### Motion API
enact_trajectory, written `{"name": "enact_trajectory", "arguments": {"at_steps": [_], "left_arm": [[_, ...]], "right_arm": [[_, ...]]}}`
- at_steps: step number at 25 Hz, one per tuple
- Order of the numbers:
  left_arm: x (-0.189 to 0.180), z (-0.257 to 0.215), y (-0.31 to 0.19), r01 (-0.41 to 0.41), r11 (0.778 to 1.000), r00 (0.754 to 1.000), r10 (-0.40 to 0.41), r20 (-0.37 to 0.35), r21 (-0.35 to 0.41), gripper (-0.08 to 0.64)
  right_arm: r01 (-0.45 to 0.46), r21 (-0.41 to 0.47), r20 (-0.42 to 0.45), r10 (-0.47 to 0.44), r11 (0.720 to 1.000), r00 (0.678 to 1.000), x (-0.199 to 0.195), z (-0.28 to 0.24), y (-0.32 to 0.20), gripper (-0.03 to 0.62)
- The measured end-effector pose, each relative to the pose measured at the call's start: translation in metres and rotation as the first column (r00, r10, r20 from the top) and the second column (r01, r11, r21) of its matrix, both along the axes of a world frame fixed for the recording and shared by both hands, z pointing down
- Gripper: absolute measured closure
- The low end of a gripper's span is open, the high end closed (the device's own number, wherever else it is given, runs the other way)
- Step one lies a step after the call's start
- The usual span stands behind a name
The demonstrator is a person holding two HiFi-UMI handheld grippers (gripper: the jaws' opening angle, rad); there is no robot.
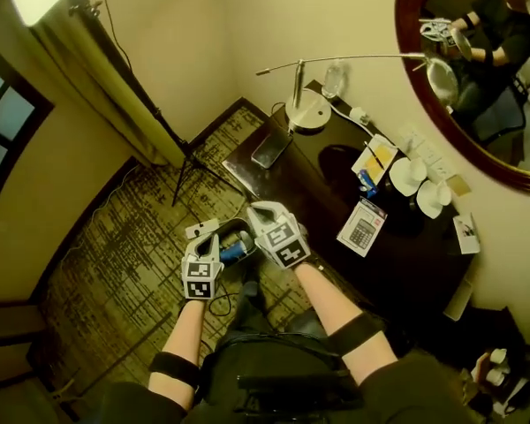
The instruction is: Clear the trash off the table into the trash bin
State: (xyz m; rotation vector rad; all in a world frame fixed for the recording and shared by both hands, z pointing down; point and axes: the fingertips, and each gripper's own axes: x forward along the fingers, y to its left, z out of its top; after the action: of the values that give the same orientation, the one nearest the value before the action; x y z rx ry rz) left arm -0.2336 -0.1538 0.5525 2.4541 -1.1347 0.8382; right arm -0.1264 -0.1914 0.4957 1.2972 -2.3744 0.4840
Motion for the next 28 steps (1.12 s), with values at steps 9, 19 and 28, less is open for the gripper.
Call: {"name": "enact_trajectory", "arguments": {"at_steps": [9,19,28], "left_arm": [[0.113,-0.046,0.005,-0.263,0.960,0.964,0.266,-0.013,0.092,0.556],[0.284,-0.063,0.069,-0.591,0.798,0.800,0.598,-0.043,0.117,0.557],[0.366,-0.065,0.142,-0.741,0.665,0.663,0.746,-0.057,0.092,0.557]], "right_arm": [[-0.334,0.074,-0.055,0.339,0.940,0.939,0.193,-0.032,0.071,0.591],[-0.753,0.048,-0.063,0.755,0.656,0.653,0.381,-0.018,0.259,0.591],[-0.894,-0.008,-0.020,0.893,0.449,0.449,0.420,0.008,0.381,0.591]]}}
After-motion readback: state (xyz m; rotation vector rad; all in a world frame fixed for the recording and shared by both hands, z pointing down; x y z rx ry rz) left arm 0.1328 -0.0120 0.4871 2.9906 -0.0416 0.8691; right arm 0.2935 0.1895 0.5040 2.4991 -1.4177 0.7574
